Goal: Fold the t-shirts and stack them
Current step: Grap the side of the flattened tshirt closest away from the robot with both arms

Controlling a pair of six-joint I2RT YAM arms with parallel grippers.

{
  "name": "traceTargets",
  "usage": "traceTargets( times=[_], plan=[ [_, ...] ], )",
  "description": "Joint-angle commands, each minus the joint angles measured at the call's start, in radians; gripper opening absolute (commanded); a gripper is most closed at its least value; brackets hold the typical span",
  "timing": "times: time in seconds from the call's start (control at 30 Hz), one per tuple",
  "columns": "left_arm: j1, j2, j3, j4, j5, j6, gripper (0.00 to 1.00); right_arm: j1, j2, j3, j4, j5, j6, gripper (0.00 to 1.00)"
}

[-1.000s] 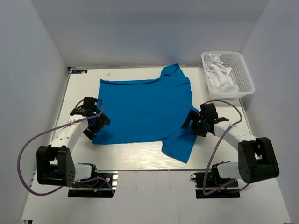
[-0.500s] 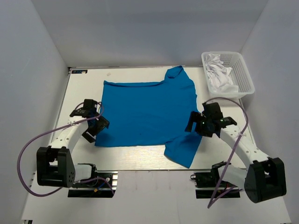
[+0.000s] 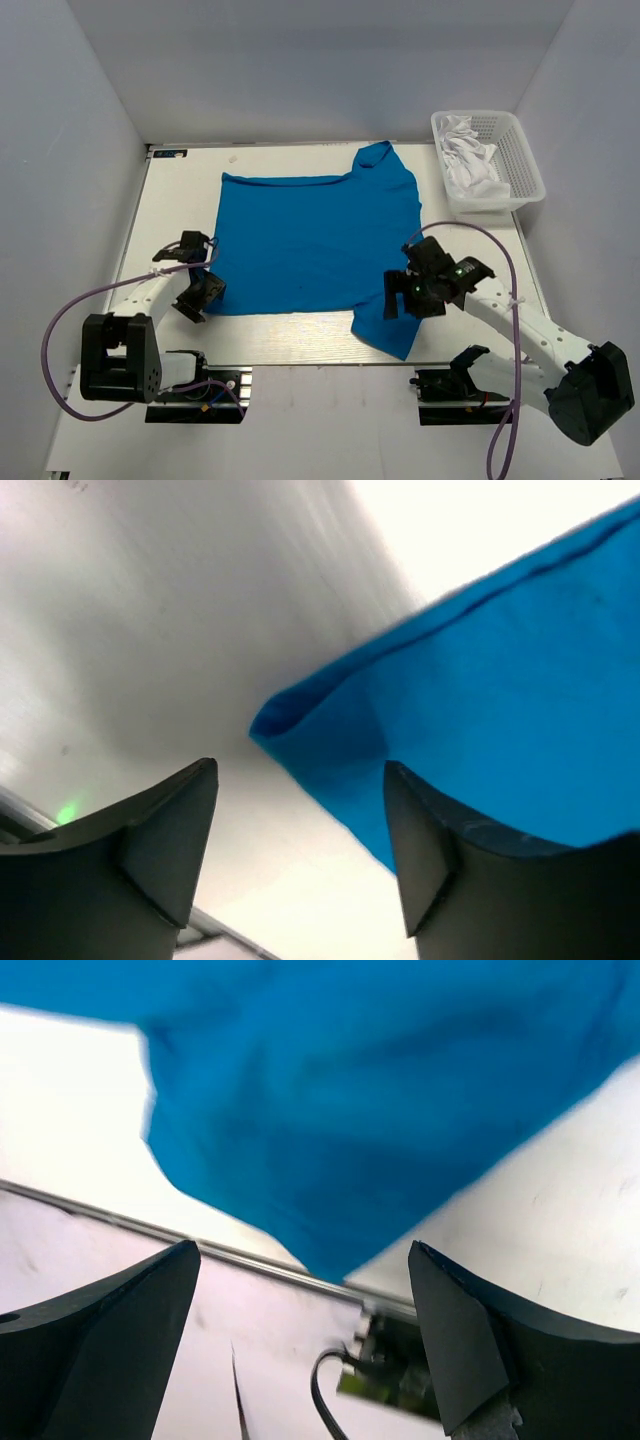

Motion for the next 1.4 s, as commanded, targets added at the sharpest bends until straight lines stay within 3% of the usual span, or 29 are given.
traceTargets(
  times=[0.0,0.07,0.2,0.3,0.33,0.47,0.63,0.73,0.77,0.83,0.97,1.2,1.33,1.37],
  plan=[
    [0.008,0.002,-0.033,0.100,-0.025,-0.039,0.72,0.035,-0.022,-0.051,-0.089,0.002,0.080,0.90],
    [0.008,0.002,-0.066,0.130,-0.015,-0.051,0.70,0.061,-0.026,-0.093,-0.087,-0.010,0.103,0.90],
    [0.008,0.013,-0.093,0.176,-0.015,-0.063,0.53,0.095,-0.014,-0.125,-0.044,-0.053,0.132,0.90],
    [0.008,0.013,-0.102,0.205,-0.005,-0.063,0.37,0.139,0.033,-0.160,-0.023,-0.053,0.151,0.90],
    [0.008,0.003,-0.102,0.205,0.004,-0.054,0.23,0.151,0.056,-0.165,-0.012,-0.050,0.161,0.90],
    [0.008,-0.017,-0.111,0.205,0.004,-0.040,0.00,0.191,0.082,-0.176,0.031,-0.008,0.195,0.85],
    [0.008,-0.035,-0.111,0.214,0.026,-0.008,0.00,0.199,0.162,-0.168,0.078,0.016,0.224,0.76],
    [0.008,-0.035,-0.111,0.214,0.026,0.003,0.00,0.198,0.182,-0.174,0.107,0.014,0.227,0.66],
    [0.008,-0.047,-0.111,0.214,0.035,0.003,0.00,0.199,0.184,-0.177,0.112,0.011,0.237,0.55],
    [0.008,-0.056,-0.111,0.214,0.035,0.013,0.00,0.197,0.179,-0.196,0.124,-0.003,0.253,0.46],
    [0.008,-0.090,-0.102,0.199,0.035,0.023,0.00,0.199,0.152,-0.199,0.103,-0.018,0.301,0.00],
    [0.008,-0.142,-0.071,0.145,0.017,0.032,0.00,0.196,-0.028,-0.130,-0.059,-0.093,0.347,0.00],
    [0.008,-0.164,-0.033,0.133,0.038,0.032,0.00,0.191,-0.042,0.020,-0.133,0.023,0.350,0.00],
    [0.008,-0.164,-0.016,0.133,0.038,0.032,0.00,0.191,-0.031,0.043,-0.139,0.124,0.343,0.00]
  ],
)
